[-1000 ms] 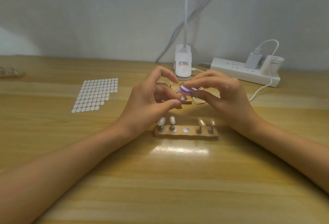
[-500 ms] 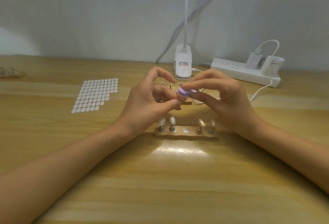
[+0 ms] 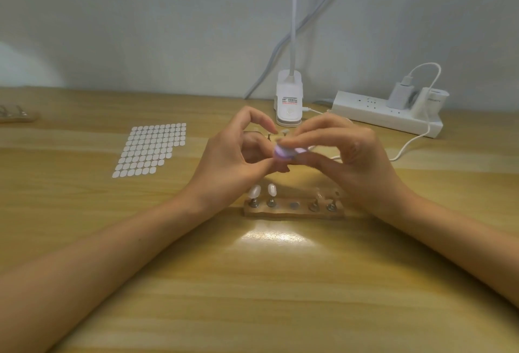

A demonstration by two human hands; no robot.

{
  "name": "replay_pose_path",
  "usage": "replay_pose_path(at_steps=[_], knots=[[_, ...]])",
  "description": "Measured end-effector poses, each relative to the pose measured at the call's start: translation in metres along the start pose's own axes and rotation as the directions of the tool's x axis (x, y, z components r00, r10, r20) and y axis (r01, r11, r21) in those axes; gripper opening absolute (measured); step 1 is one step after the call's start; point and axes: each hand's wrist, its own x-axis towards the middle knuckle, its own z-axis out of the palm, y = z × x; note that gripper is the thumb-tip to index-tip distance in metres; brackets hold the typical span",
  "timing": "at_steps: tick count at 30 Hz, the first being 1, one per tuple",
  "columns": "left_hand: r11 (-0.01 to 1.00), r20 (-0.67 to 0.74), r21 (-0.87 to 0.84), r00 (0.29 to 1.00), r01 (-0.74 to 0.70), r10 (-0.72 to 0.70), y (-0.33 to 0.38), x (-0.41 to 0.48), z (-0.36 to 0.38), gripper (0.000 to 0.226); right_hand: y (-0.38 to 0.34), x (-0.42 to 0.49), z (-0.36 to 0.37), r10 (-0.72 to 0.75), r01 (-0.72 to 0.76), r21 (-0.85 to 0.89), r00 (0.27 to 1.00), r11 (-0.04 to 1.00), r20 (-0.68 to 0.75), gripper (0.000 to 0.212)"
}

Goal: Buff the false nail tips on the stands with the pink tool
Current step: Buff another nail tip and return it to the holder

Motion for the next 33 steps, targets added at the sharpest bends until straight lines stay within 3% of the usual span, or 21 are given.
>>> replay_pose_path(at_steps=[5,8,12,22,26,30,33], knots=[[1.000,0.013,-0.016,1.000,0.008,-0.008,-0.0005,0.0010,-0.0006,0.040,0.0011,0.0017,-0.0019,0.074,-0.073,0.040,0.997,0.997,-0.027,0.027],[0.999,0.039,-0.030,0.999,-0.010,0.011,0.0001,0.0007,-0.0005,0.039,-0.0015,0.0005,0.0011,0.004,-0.005,0.032,1.000,0.999,0.020,0.024],[1.000,0.032,-0.020,0.999,-0.006,0.007,-0.0001,0.0009,-0.0003,0.040,0.0017,0.0024,-0.0032,0.076,-0.074,0.039,0.997,0.996,-0.031,0.024],[0.998,0.047,-0.062,0.999,-0.009,0.012,0.0012,0.0013,-0.0006,0.047,-0.0001,0.0016,0.0003,0.007,-0.006,-0.007,1.000,1.000,0.028,0.022],[0.999,0.040,-0.043,0.999,-0.002,0.004,0.0005,0.0013,0.0002,0.049,0.0036,0.0019,-0.0053,0.091,-0.091,-0.008,0.996,0.996,-0.016,0.020],[0.998,0.050,-0.055,0.999,-0.012,0.015,0.0004,0.0014,-0.0003,0.048,-0.0015,0.0010,0.0013,-0.004,0.004,-0.004,0.999,1.000,0.044,0.022],[0.999,0.034,-0.040,0.999,-0.001,0.002,-0.0009,0.0019,-0.0003,0.047,0.0024,0.0024,-0.0037,0.066,-0.066,-0.007,0.998,0.998,-0.012,0.020]])
